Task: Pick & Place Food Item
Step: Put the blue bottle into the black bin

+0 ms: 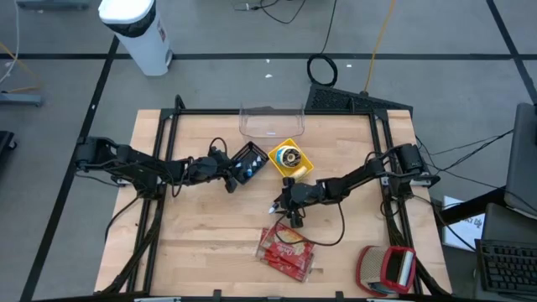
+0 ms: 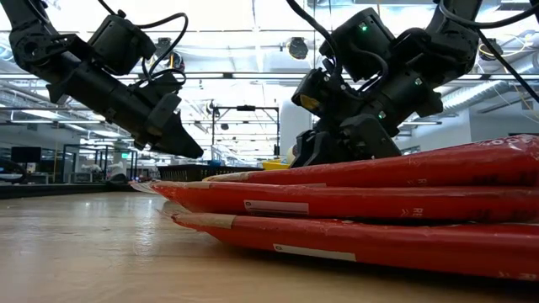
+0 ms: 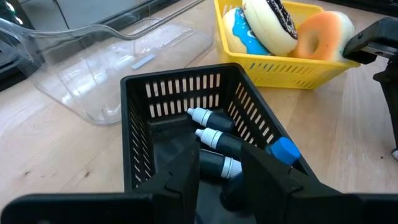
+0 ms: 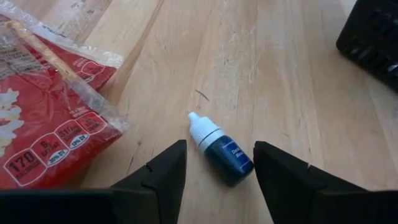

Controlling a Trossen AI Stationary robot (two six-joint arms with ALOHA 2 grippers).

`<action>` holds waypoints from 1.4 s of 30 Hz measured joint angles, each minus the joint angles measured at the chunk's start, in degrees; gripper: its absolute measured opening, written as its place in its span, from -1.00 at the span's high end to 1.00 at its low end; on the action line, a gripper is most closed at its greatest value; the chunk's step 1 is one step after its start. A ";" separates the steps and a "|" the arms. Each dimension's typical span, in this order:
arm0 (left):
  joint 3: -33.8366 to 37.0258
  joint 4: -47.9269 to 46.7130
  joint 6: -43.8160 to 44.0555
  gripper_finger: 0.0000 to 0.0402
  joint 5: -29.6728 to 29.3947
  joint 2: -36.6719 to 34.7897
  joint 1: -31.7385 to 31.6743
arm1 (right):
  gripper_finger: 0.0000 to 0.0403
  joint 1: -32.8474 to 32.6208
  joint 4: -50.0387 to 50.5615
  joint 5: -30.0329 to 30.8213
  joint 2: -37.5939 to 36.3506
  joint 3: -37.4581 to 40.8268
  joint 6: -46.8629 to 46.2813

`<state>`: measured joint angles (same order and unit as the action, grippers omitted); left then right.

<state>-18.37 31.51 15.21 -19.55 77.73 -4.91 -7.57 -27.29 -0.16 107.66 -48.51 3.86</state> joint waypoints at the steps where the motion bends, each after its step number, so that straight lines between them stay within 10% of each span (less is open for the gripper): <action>1: 0.00 0.00 0.01 0.40 0.00 0.00 0.00 | 0.14 0.00 0.10 0.00 0.00 0.00 0.02; 36: -0.02 0.02 0.30 0.40 -0.02 0.02 -0.02 | 0.48 -0.96 2.43 0.06 -3.10 0.18 -0.02; 42: -0.04 0.02 0.28 0.40 -0.04 0.02 -0.02 | 0.48 -2.84 3.15 7.69 -7.10 0.05 -0.18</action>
<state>-18.41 31.53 15.49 -19.59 77.76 -4.92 -10.41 -24.14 7.53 100.56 -48.46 3.67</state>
